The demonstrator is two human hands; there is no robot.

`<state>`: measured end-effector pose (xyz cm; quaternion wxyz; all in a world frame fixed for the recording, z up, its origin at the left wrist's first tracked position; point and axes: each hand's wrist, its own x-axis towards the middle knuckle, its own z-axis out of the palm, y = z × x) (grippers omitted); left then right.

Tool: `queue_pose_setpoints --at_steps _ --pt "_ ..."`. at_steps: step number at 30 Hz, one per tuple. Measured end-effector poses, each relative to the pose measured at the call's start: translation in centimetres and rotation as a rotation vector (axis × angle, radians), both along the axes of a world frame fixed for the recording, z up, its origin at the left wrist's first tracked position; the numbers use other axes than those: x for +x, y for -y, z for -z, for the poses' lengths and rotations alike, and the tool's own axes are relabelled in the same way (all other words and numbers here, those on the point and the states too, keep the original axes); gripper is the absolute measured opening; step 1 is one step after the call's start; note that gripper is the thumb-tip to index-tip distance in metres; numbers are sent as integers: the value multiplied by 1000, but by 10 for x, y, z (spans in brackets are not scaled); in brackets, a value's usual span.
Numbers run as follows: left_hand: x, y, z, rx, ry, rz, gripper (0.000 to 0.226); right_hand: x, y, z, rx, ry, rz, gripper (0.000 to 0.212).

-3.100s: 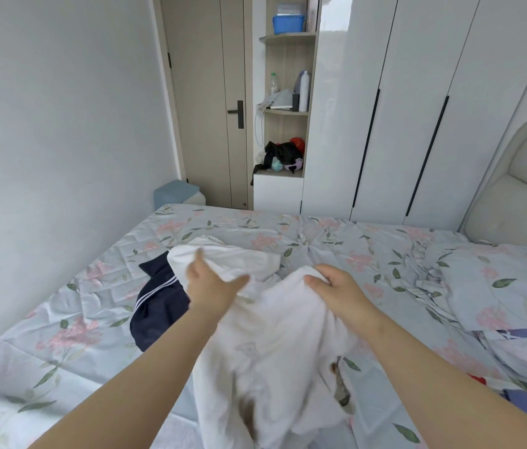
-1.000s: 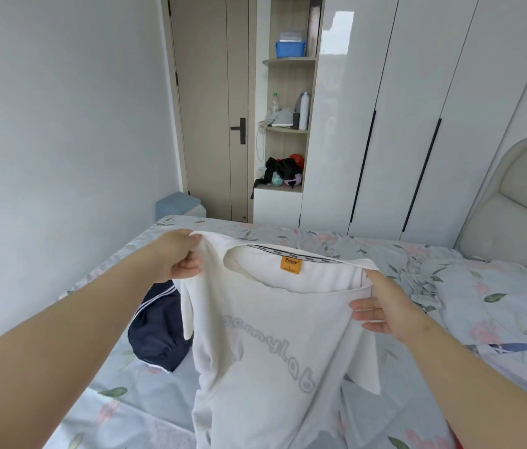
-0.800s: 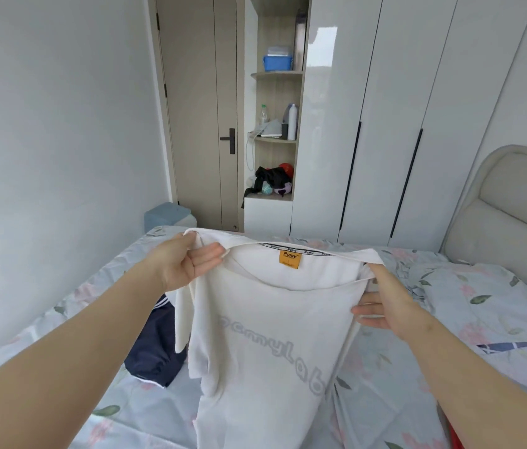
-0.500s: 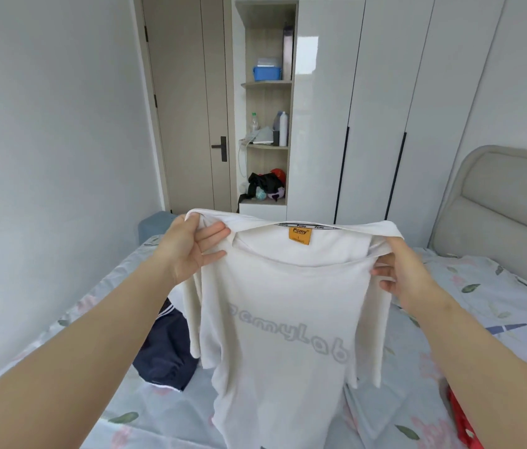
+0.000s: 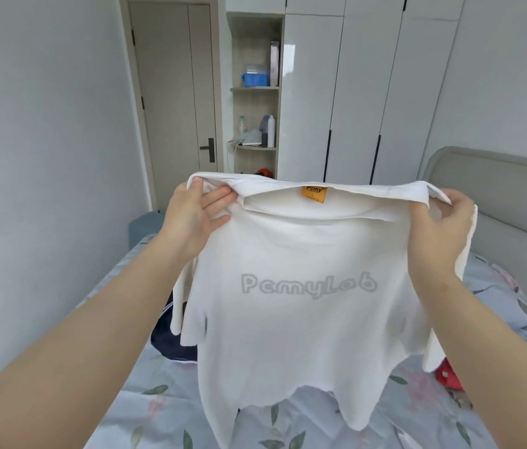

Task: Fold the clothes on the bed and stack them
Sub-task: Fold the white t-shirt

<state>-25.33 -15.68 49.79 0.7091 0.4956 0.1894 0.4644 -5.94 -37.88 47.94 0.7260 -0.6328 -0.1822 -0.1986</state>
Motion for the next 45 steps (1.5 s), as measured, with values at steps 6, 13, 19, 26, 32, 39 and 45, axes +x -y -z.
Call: queue_pose_setpoints --at_steps 6,13,19,26,32,39,45 --pt "-7 26 -21 -3 179 38 22 -27 23 -26 -28 148 117 39" --pt "15 21 7 -73 61 2 21 11 14 -1 -108 183 185 48" --pt "72 9 65 -160 -112 3 13 71 4 63 -311 35 187 57" --pt "182 -31 136 -243 -277 -42 18 191 -34 132 -589 -66 89 51" --pt "290 -70 227 -395 -450 -118 22 300 -76 211 -748 -193 -49 51" --pt "359 -101 319 -530 -623 -180 16 385 -125 310 -835 -403 -178 43" --pt "394 -136 365 -431 -875 -246 11 426 -162 358 -830 -543 -162 34"
